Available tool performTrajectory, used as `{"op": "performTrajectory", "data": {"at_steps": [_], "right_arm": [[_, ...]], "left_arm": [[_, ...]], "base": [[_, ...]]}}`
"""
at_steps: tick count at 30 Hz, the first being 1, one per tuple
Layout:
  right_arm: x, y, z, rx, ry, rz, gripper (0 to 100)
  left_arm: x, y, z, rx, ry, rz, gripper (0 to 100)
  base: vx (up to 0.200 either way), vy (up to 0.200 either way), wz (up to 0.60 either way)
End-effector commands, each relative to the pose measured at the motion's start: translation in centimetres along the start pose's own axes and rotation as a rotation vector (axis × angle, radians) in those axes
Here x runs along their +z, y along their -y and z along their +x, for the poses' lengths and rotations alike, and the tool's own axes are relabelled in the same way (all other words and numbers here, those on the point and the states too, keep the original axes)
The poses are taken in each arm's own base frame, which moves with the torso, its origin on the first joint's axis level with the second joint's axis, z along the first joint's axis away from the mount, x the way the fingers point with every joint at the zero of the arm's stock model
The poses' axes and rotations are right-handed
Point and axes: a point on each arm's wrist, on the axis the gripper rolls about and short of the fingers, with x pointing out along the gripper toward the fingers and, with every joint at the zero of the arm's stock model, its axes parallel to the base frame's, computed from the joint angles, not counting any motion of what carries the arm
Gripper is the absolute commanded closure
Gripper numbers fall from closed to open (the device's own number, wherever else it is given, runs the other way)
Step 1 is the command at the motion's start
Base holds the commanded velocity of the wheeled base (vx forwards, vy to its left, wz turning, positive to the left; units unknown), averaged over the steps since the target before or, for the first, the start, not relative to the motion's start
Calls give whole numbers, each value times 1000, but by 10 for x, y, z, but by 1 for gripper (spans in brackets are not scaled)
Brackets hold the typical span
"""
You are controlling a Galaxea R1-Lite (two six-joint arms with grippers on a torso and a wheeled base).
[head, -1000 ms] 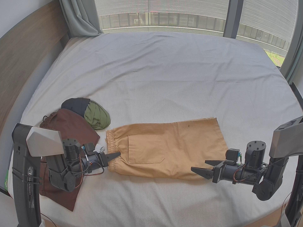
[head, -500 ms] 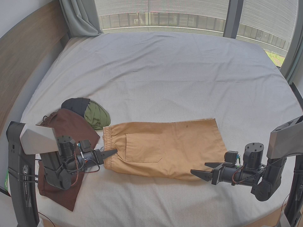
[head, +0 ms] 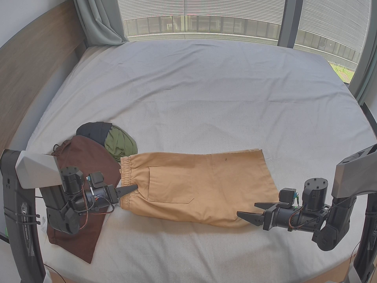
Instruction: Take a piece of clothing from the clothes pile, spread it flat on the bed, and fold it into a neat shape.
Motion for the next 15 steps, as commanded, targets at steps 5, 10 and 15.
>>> {"op": "performTrajectory", "data": {"at_steps": [5, 10, 15], "right_arm": [[0, 0, 0, 0, -2, 1, 0], [0, 0, 0, 0, -2, 1, 0], [-1, -1, 0, 3, -4, 0, 0]], "left_arm": [[10, 5, -17, 1, 21, -11, 100], [14, 9, -26, 1, 31, -5, 100], [19, 4, -39, -5, 41, -11, 100]], "base": [[0, 0, 0], [0, 0, 0], [0, 0, 0]]}}
